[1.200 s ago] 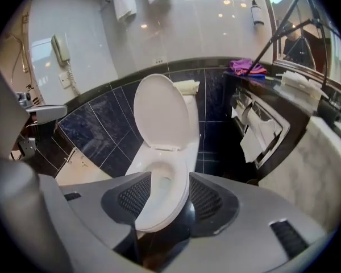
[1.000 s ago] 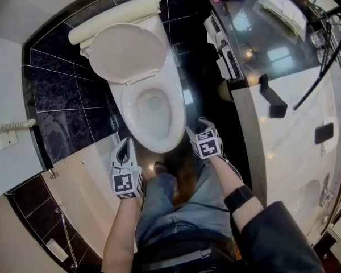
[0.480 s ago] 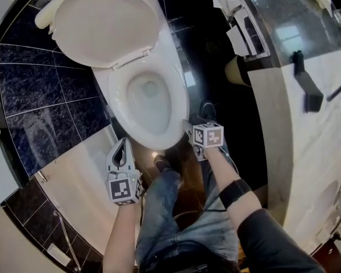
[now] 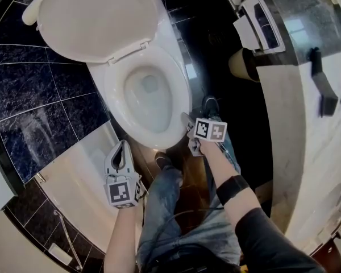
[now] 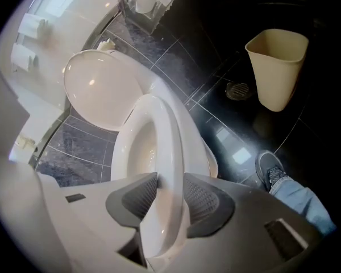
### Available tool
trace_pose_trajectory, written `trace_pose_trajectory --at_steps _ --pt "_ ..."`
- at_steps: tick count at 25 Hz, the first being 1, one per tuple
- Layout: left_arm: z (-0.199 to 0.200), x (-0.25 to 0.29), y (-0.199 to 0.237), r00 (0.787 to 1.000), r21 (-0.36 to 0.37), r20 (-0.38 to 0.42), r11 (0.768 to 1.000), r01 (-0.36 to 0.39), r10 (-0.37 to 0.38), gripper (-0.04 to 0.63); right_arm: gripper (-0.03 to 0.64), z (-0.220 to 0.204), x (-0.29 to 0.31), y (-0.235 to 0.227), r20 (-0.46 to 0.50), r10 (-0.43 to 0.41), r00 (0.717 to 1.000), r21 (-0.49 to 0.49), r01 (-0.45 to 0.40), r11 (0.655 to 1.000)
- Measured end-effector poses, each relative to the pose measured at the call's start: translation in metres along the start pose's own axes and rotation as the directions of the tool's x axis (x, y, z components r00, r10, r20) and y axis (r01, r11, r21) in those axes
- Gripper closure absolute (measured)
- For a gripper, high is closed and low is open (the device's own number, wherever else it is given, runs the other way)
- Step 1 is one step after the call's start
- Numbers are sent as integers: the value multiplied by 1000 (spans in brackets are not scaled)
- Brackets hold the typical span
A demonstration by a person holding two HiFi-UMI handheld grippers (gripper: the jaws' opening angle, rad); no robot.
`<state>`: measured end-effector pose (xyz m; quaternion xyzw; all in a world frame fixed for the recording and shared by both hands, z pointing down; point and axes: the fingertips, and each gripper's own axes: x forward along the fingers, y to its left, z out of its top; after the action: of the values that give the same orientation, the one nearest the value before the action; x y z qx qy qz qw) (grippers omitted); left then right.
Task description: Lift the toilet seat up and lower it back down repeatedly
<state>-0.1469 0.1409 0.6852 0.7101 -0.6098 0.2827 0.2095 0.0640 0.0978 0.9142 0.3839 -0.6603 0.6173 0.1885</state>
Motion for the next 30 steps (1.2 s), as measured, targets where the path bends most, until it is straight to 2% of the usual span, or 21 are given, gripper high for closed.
trace_pose_trajectory --at_steps 5,13,20,25,30 --pt "-12 1 4 1000 -11 -15 1000 -2 2 597 472 1 -1 0 18 22 1000 74 -23 997" --pt "-22 1 -2 999 -28 -32 1000 6 -7 597 480 3 -7 4 -1 44 999 105 -44 993" --pt "-20 -7 -14 998 -35 -58 999 26 -28 597 488 10 -29 26 -24 71 997 111 -68 991" --pt "-27 -34 -31 992 -53 -109 997 58 -63 597 492 23 -60 56 -17 96 995 124 -93 988" --pt "-68 -64 -41 975 -112 -213 993 42 -65 597 494 46 -88 92 -16 121 992 121 -119 986"
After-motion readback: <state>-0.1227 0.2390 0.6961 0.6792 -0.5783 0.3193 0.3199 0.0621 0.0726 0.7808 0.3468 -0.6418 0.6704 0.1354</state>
